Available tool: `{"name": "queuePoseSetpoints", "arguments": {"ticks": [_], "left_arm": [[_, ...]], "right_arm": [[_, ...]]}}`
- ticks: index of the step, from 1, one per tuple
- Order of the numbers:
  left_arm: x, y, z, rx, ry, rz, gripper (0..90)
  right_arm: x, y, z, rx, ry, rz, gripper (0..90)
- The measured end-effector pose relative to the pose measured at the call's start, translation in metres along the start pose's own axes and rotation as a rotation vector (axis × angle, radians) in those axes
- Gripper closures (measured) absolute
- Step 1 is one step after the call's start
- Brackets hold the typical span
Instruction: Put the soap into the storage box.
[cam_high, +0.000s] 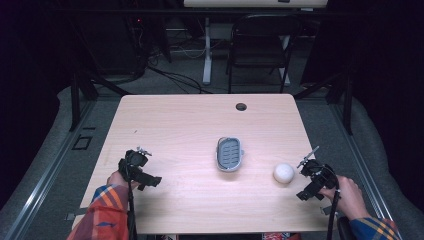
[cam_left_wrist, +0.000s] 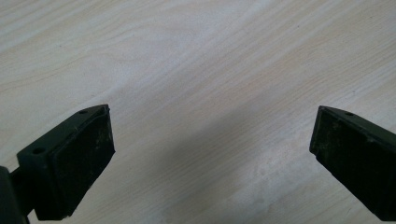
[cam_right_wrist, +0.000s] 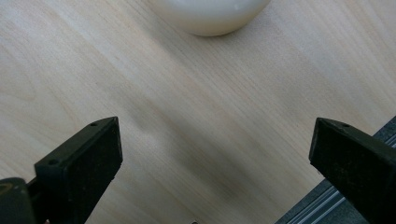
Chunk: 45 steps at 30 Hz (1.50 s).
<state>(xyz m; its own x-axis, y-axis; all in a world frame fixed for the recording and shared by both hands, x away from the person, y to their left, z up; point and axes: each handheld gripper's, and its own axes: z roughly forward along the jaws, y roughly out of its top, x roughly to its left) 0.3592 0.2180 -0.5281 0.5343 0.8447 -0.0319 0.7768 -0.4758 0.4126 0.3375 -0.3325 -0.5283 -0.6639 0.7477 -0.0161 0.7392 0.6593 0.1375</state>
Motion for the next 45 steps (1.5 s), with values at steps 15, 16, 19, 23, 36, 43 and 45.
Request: {"name": "queuePoseSetpoints", "arguments": {"ticks": [15, 16, 19, 23, 36, 43, 45], "left_arm": [[-0.001, -0.001, -0.001, -0.002, 0.002, 0.004, 0.0], [-0.001, 0.000, 0.000, 0.000, 0.001, 0.005, 0.0], [-0.001, 0.000, 0.000, -0.001, 0.001, 0.006, 0.0], [-0.001, 0.000, 0.000, 0.000, 0.001, 0.008, 0.0], [-0.001, 0.000, 0.000, 0.002, -0.002, 0.008, 0.0], [-0.001, 0.000, 0.000, 0.002, -0.003, 0.008, 0.0], [-0.001, 0.000, 0.000, 0.001, -0.003, 0.008, 0.0]], "right_arm": [[0.002, 0.005, 0.002, 0.009, -0.015, -0.002, 0.0], [0.002, 0.007, 0.004, 0.005, -0.008, 0.012, 0.0], [0.001, 0.010, 0.003, 0.026, -0.010, -0.006, 0.0], [0.003, 0.013, 0.002, -0.024, 0.014, 0.013, 0.0], [0.000, 0.030, 0.001, -0.054, 0.015, -0.001, 0.0], [-0.001, 0.042, -0.001, -0.030, 0.025, -0.036, 0.0], [0.000, 0.044, 0.001, -0.060, 0.017, -0.007, 0.0]]}}
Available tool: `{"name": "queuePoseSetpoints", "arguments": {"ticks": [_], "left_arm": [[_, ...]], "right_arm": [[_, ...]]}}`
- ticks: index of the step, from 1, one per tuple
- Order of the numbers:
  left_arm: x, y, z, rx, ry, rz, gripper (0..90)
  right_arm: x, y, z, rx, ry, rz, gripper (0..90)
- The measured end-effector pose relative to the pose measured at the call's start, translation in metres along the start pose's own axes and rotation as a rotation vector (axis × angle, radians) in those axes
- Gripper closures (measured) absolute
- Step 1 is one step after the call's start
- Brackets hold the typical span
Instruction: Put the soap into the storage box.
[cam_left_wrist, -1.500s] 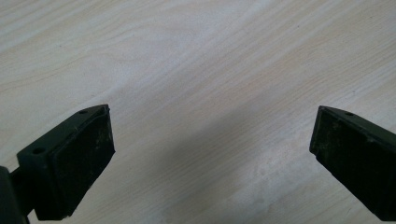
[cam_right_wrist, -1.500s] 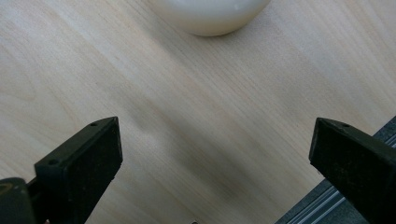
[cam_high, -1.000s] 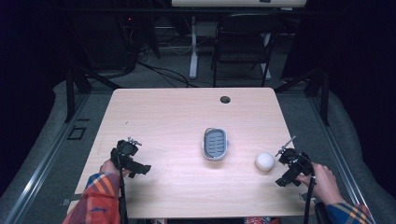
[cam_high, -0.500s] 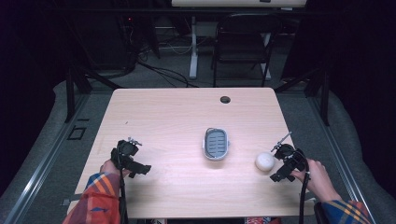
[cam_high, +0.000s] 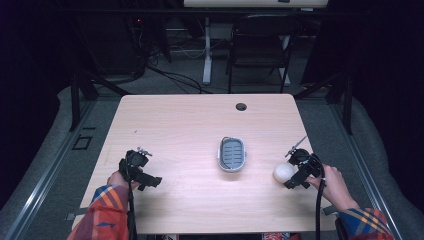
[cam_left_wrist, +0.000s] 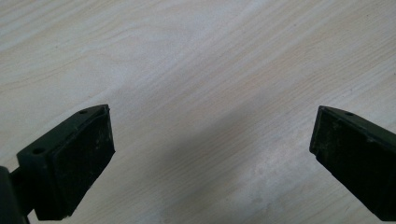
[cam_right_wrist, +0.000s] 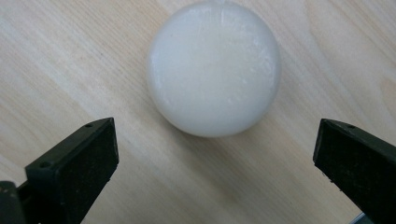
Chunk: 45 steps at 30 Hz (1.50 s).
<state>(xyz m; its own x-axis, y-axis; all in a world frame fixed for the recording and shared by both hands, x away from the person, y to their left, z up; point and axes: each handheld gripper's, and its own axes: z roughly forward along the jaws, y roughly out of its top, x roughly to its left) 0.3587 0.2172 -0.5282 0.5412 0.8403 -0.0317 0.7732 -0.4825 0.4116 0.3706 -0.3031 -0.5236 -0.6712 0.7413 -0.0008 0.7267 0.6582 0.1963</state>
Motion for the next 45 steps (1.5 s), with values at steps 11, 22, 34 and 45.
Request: {"name": "queuePoseSetpoints", "arguments": {"ticks": [11, 22, 34, 45], "left_arm": [[0.000, 0.000, 0.000, 0.002, 0.001, 0.002, 0.0], [0.000, 0.000, 0.000, 0.000, 0.000, 0.001, 0.0], [0.000, 0.000, 0.000, 0.002, -0.002, 0.003, 0.0], [0.000, 0.000, 0.000, 0.003, -0.001, 0.005, 0.0]], "right_arm": [[-0.002, 0.017, 0.003, 0.040, 0.002, -0.026, 0.0], [-0.002, 0.029, 0.010, 0.058, 0.014, -0.016, 0.0], [0.003, 0.042, 0.013, 0.116, -0.002, -0.071, 14.6], [0.003, 0.042, 0.019, 0.113, 0.008, -0.061, 17.3]]}}
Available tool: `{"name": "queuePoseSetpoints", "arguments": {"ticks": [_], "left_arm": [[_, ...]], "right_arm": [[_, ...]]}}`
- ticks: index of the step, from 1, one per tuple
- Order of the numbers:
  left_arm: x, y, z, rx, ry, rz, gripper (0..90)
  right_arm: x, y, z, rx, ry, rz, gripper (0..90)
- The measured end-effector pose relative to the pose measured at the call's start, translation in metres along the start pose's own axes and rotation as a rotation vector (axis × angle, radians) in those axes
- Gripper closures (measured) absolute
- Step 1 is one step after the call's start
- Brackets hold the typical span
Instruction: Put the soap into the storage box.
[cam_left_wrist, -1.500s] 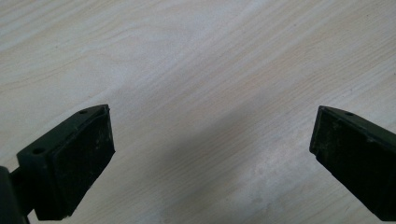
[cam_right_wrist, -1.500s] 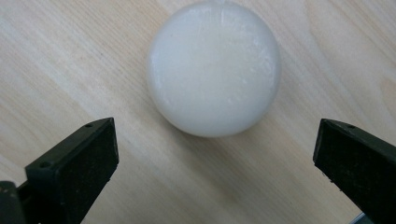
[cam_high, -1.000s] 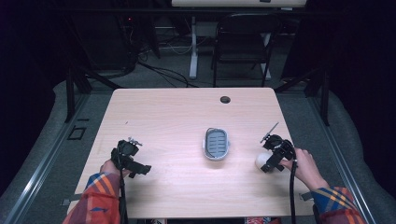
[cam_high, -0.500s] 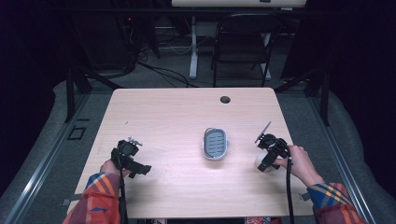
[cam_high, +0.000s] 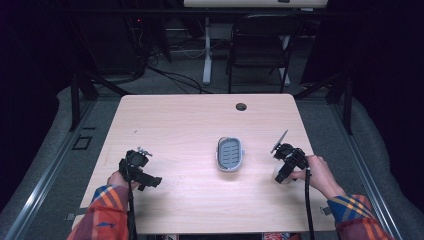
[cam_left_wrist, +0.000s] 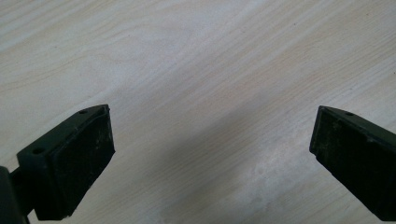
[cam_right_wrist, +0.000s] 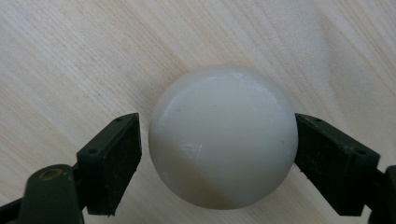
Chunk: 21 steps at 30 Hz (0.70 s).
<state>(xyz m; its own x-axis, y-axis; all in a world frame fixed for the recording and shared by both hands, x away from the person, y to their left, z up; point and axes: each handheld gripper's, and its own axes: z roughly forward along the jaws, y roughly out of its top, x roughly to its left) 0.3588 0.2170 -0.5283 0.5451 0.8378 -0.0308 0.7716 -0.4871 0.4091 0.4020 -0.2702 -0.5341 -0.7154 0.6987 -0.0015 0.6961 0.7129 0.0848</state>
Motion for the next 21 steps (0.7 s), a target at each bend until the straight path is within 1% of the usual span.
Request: {"name": "queuePoseSetpoints", "arguments": {"ticks": [2, 4, 5, 7, 8, 11, 13, 18, 21], "left_arm": [[0.0000, -0.0001, -0.0001, -0.001, 0.000, -0.002, 0.0], [-0.0001, -0.0001, -0.0001, -0.001, 0.000, -0.002, 0.0], [-0.0001, -0.0001, -0.0001, -0.001, 0.000, -0.002, 0.0], [0.0001, -0.0002, -0.0005, -0.008, -0.006, -0.001, 0.0], [0.0001, -0.0002, -0.0007, -0.011, -0.006, -0.001, 0.0], [0.0002, -0.0002, -0.0006, -0.010, -0.006, 0.000, 0.0], [0.0001, -0.0001, -0.0005, -0.009, -0.007, 0.000, 0.0], [0.0003, -0.0002, -0.0008, -0.013, -0.012, 0.000, 0.0], [0.0002, -0.0002, -0.0007, -0.012, -0.013, 0.001, 0.0]], "right_arm": [[-0.0006, -0.0002, 0.0012, -0.006, -0.004, -0.004, 18.1], [-0.0002, 0.0009, 0.0001, 0.022, -0.011, 0.003, 19.5], [0.0001, 0.0004, 0.0012, 0.012, -0.008, 0.009, 19.6], [-0.0009, 0.0017, -0.0002, 0.042, -0.012, -0.009, 20.3], [-0.0012, 0.0017, 0.0001, 0.046, -0.014, -0.014, 19.9], [-0.0007, 0.0004, 0.0040, 0.014, -0.008, -0.004, 20.3], [-0.0010, 0.0009, 0.0043, 0.026, -0.016, -0.008, 21.0], [-0.0010, 0.0009, 0.0059, 0.028, -0.016, -0.001, 22.0], [-0.0001, 0.0011, 0.0056, 0.019, -0.017, 0.008, 22.3]]}}
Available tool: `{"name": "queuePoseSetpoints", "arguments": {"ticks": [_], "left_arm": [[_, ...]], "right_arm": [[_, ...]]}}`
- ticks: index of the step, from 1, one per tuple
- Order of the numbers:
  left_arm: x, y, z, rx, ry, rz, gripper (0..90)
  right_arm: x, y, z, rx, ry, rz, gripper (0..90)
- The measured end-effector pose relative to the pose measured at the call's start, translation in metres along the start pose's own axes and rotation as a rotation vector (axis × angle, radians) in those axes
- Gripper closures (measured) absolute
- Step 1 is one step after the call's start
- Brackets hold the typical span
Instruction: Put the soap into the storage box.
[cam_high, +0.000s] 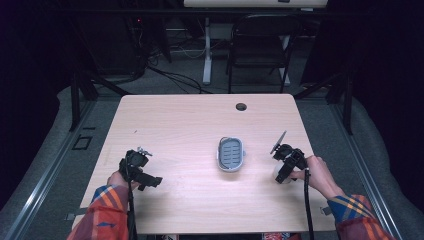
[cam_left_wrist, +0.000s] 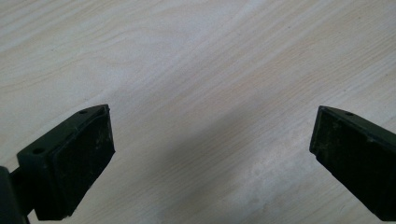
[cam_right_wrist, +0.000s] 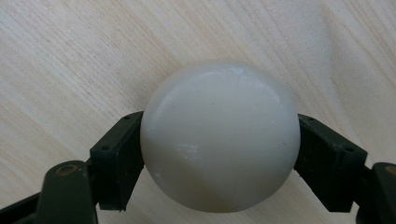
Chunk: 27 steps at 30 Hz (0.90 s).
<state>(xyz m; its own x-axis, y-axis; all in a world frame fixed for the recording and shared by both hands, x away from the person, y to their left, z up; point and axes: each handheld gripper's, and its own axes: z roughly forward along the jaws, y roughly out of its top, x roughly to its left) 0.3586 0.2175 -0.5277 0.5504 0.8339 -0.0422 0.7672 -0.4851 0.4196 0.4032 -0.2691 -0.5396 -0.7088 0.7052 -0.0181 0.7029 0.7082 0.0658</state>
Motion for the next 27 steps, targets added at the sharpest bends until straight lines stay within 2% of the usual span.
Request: {"name": "queuePoseSetpoints", "arguments": {"ticks": [7, 10, 11, 17, 20, 27], "left_arm": [[0.000, 0.000, 0.000, 0.001, 0.000, -0.001, 0.0], [0.000, 0.000, 0.000, 0.001, -0.001, -0.001, 0.0], [0.000, 0.000, 0.000, 0.001, 0.000, -0.001, 0.0], [0.000, 0.000, 0.000, 0.004, 0.003, -0.001, 0.0], [0.000, 0.000, 0.000, 0.003, 0.004, -0.002, 0.0], [0.000, 0.000, 0.000, 0.002, 0.006, -0.002, 0.0]], "right_arm": [[0.000, 0.000, -0.003, 0.008, -0.004, -0.011, 22.4], [0.001, -0.001, -0.003, -0.018, -0.003, 0.000, 22.4], [0.001, 0.000, -0.006, 0.005, -0.006, -0.014, 22.5], [0.002, -0.001, -0.009, -0.011, -0.010, -0.022, 22.5], [0.003, 0.000, -0.012, 0.004, -0.007, -0.020, 22.5], [0.004, -0.001, -0.016, -0.006, -0.002, -0.021, 22.5]]}}
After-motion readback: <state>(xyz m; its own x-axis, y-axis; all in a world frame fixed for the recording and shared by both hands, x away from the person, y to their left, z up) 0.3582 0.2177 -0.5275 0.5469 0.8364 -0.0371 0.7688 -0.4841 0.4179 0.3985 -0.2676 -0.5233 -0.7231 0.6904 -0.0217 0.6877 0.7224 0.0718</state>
